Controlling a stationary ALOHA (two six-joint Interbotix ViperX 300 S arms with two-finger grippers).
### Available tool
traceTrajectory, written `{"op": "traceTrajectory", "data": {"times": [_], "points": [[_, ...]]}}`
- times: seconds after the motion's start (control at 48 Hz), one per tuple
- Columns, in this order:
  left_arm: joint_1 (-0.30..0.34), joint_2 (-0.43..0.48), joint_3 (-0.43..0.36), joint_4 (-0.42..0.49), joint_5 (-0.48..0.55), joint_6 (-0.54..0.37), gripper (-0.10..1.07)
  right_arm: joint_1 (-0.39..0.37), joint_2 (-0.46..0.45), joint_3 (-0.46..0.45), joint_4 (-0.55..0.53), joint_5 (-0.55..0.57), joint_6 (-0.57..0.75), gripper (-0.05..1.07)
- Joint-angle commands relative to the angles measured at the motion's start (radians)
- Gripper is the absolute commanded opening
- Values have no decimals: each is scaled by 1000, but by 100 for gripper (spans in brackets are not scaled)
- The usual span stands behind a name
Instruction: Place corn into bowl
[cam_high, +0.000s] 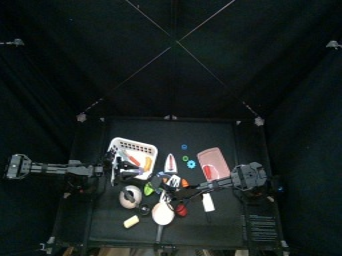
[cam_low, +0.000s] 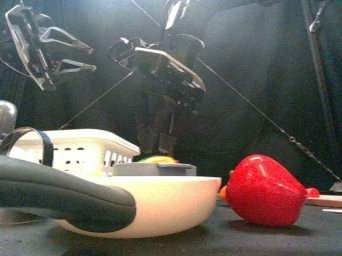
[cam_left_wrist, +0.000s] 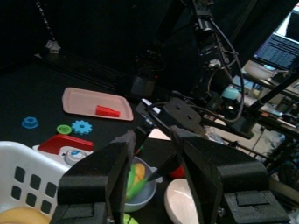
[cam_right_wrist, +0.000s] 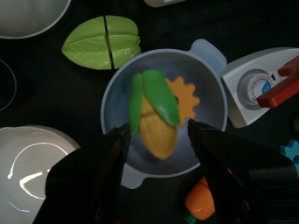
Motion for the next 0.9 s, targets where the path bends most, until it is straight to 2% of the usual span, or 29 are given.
{"op": "traceTrajectory", "data": {"times": [0.0, 0.646, 0.875], "points": [[3, 3, -12, 0, -9, 0, 79, -5, -32, -15, 2, -3, 2, 88], [3, 3, -11, 2, -9, 3, 79, -3, -34, -43, -5, 6, 2, 88], [5, 3, -8, 3, -5, 3, 79, 38, -38, -61, 18, -2, 3, 88]]}}
